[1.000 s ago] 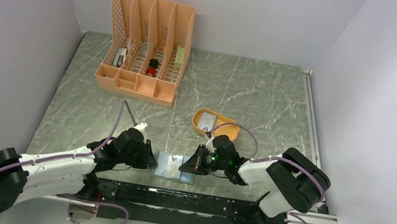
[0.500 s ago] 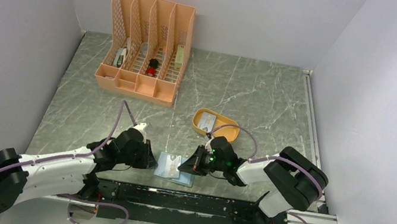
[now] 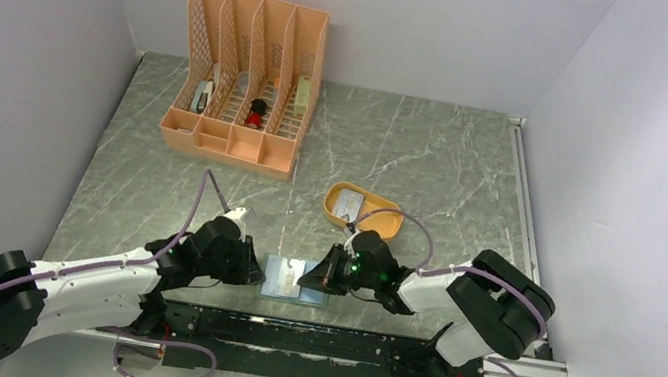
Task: Put the credit cards into the card holder
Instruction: Insert the credit card into the card holder.
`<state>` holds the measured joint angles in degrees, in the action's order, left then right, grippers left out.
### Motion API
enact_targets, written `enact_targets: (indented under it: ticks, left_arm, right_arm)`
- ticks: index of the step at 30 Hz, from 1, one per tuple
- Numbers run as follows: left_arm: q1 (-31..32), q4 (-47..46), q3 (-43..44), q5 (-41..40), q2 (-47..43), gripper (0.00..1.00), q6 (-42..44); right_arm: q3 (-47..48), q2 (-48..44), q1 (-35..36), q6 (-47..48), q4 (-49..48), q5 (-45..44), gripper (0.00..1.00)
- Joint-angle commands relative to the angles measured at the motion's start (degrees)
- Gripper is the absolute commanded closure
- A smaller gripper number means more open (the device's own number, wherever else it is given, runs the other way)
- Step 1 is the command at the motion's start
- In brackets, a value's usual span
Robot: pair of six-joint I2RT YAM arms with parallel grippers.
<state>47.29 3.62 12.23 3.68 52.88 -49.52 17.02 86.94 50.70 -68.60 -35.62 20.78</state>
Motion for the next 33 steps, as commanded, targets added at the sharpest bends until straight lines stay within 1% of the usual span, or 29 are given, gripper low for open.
enact_targets:
  ticks: [1,7,13,14,18,20,23,33]
  left_arm:
    - [-0.2,-0.9,-1.0,1.4,0.5,0.79,-0.3]
    - [-0.2,-1.3,-1.0,1.9,0.7,0.79,-0.4]
    - [-0.2,-0.2,-0.8,1.5,-0.2,0.79,-0.2]
    - [-0.2,0.3,-0.6,1.3,-0.4,0.79,-0.1]
    - [-0.2,2.7,0.5,0.0,-1.6,0.76,0.5]
    - [-0.2,3.6,0.9,-0.3,-2.3,0.74,0.7]
    - [-0.2,4.1,1.0,-0.3,-3.1,0.73,0.8]
    - [-0.2,1.4,0.2,1.4,-1.8,0.73,0.3]
  right_arm:
    - [2.5,2.3,1.7,1.9,1.6,-0.5,1.0]
    - [4.5,4.5,3.0,2.4,2.1,-0.1,1.0]
    - [7.5,4.5,3.8,4.8,6.2,0.7,1.0]
    - [7.9,4.2,3.8,5.2,7.1,0.5,0.98]
    - [9.3,3.1,3.9,6.3,10.8,0.0,0.74]
    - [10.2,3.1,3.9,6.9,12.2,0.0,0.67]
    - [11.1,3.4,3.9,7.4,13.5,0.0,0.64]
    - [14.4,5.7,5.3,8.4,14.5,1.4,0.64]
